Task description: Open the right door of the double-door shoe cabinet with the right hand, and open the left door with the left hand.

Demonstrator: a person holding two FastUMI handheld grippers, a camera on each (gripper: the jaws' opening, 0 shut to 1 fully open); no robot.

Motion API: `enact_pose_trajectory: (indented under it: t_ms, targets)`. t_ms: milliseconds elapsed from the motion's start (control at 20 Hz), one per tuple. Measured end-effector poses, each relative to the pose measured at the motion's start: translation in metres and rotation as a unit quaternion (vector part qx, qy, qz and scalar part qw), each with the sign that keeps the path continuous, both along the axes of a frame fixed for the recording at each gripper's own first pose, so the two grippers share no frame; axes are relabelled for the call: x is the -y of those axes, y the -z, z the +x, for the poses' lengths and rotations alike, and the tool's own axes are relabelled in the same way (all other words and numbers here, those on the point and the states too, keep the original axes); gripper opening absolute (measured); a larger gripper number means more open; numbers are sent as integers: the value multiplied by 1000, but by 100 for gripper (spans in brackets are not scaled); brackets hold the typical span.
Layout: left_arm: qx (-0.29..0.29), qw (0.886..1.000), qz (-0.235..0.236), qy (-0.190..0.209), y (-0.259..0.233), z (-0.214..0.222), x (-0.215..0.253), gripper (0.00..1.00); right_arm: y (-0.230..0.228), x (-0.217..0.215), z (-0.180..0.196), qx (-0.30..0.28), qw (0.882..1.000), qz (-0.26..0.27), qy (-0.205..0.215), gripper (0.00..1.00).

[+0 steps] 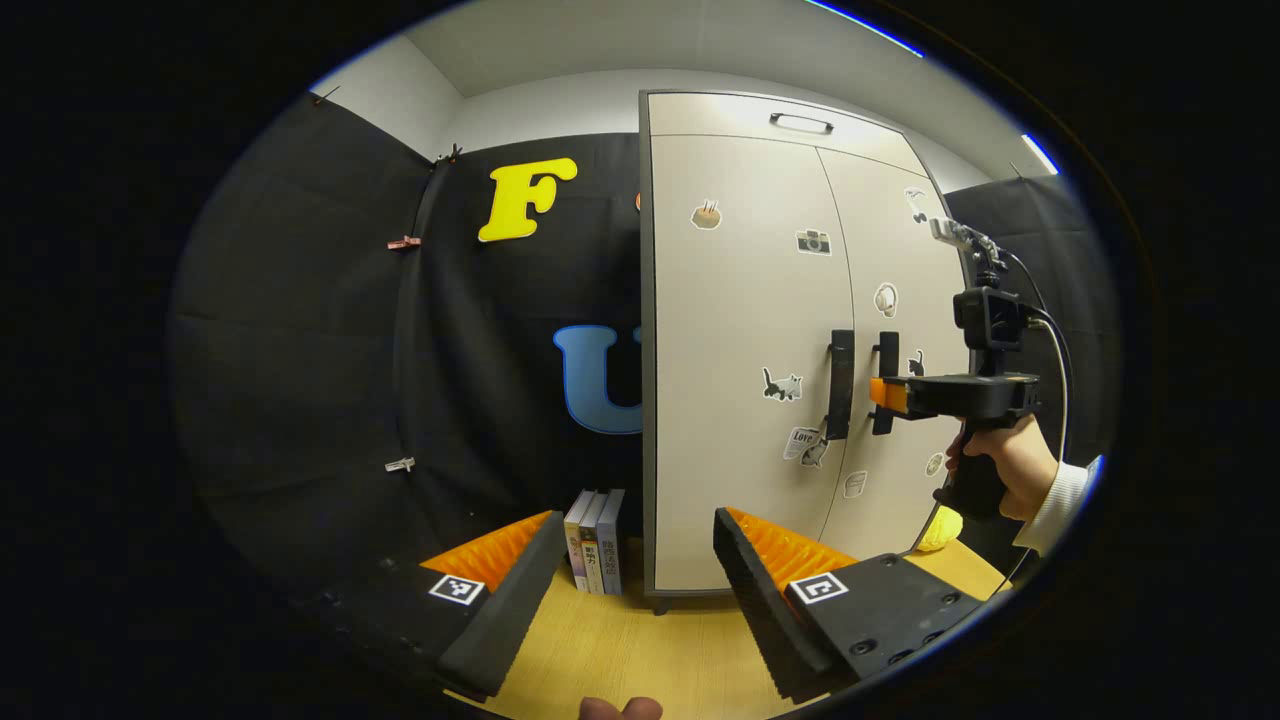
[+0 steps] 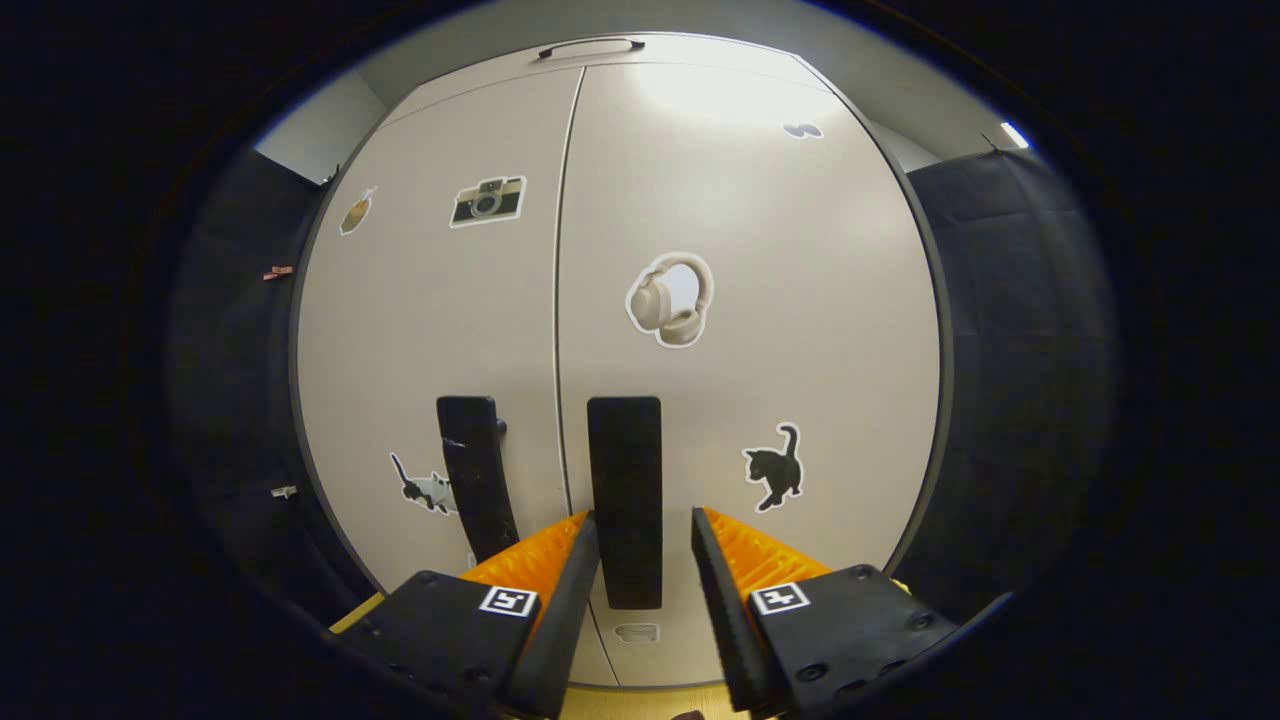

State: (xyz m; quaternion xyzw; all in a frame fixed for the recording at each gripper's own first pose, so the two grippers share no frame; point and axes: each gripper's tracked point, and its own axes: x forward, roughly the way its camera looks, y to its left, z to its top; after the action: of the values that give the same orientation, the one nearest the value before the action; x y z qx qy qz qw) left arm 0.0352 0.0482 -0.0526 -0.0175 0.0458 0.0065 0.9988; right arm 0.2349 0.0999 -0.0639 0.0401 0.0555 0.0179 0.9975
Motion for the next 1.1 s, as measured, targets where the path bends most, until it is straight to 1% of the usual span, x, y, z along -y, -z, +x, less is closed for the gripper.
enact_pose_trajectory:
  t_ms: [50, 100, 200, 300, 350, 400, 450, 550, 600, 700, 850, 950, 1050, 1100]
  targets:
    - [-1, 1000, -1, 0, 1, 0, -1, 95, 1, -2, -4, -3, 1000, -1, -3, 58]
    - [-1, 1000, 0, 0, 2, 0, -1, 95, 2, -3, 0, -2, 1000, -4, -3, 53]
    - [-3, 1000, 0, -3, 4, -1, -4, 95, -3, -5, 3, 7, 1000, -21, 1, 53]
    - [-6, 1000, -2, -4, 7, -2, -5, 95, -4, 1, 10, 1, 999, -44, 17, 52]
    - [-7, 1000, -2, -5, 8, -2, -5, 95, 3, -4, 16, -9, 999, -32, 11, 53]
    - [-7, 1000, -3, -7, 8, -3, -6, 95, -5, -5, 3, -2, 1000, -25, 14, 41]
    - [-8, 1000, -4, -8, 9, -4, -7, 95, -3, -3, 9, -5, 1000, -25, 12, 41]
    - [-8, 1000, -8, -7, 9, -7, -5, 95, -3, -3, 9, -2, 999, -36, 14, 41]
    - [-8, 1000, -9, -8, 9, -8, -5, 95, -5, -3, 9, -3, 999, -30, 10, 33]
    - [-6, 1000, -10, -8, 7, -11, -4, 95, -3, -3, 9, -15, 999, -29, 5, 22]
    - [-3, 1000, -11, -10, 5, -19, -5, 95, -3, -2, 10, -10, 1000, -28, 11, 23]
    - [-4, 1000, -11, -14, 5, -25, -6, 95, -4, -2, 9, -8, 1000, -8, 18, 22]
    - [-5, 1000, -15, -17, 5, -34, -7, 95, -2, -1, 9, -18, 1000, -3, 11, 22]
    - [-4, 1000, -16, -20, 6, -37, -8, 95, -3, -1, 9, -15, 1000, -4, 11, 18]
